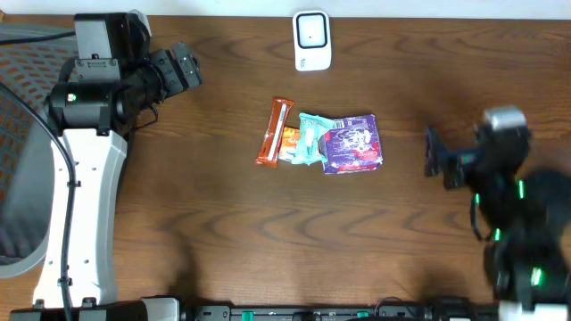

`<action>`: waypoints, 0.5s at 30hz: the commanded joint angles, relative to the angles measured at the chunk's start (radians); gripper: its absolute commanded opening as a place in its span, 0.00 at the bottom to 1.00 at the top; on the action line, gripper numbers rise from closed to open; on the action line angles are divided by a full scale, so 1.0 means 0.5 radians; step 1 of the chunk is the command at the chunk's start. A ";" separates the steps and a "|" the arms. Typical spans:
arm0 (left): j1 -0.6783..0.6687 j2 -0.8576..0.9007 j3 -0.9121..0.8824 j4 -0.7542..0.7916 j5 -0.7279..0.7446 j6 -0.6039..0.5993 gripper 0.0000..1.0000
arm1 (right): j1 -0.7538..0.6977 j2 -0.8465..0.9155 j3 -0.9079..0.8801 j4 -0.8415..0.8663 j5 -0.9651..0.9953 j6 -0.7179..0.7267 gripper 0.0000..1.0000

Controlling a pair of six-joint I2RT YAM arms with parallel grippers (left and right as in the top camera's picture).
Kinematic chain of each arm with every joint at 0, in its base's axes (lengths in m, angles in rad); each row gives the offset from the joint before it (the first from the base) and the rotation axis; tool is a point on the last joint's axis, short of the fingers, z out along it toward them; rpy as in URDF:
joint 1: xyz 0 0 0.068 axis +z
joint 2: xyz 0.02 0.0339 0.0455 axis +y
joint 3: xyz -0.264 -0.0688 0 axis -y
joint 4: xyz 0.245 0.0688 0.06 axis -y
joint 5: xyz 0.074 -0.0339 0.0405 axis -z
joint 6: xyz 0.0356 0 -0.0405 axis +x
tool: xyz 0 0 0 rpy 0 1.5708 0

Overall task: Scan the item barcode
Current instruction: 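Reach the right gripper to the purple package and grasp it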

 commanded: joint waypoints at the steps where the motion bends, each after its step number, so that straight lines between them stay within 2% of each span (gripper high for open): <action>1: 0.007 0.010 -0.006 0.001 -0.003 0.018 0.98 | -0.011 0.595 0.500 -0.420 -0.077 -0.094 0.99; 5: 0.007 0.010 -0.006 0.001 -0.003 0.018 0.98 | -0.004 1.161 0.917 -0.784 -0.571 -0.067 0.99; 8: 0.007 0.010 -0.006 0.001 -0.004 0.018 0.98 | -0.004 1.490 0.975 -0.819 -1.032 -0.069 0.99; 15: 0.007 0.010 -0.006 0.001 -0.004 0.018 0.98 | -0.005 2.025 0.973 -0.811 -0.814 -0.069 0.99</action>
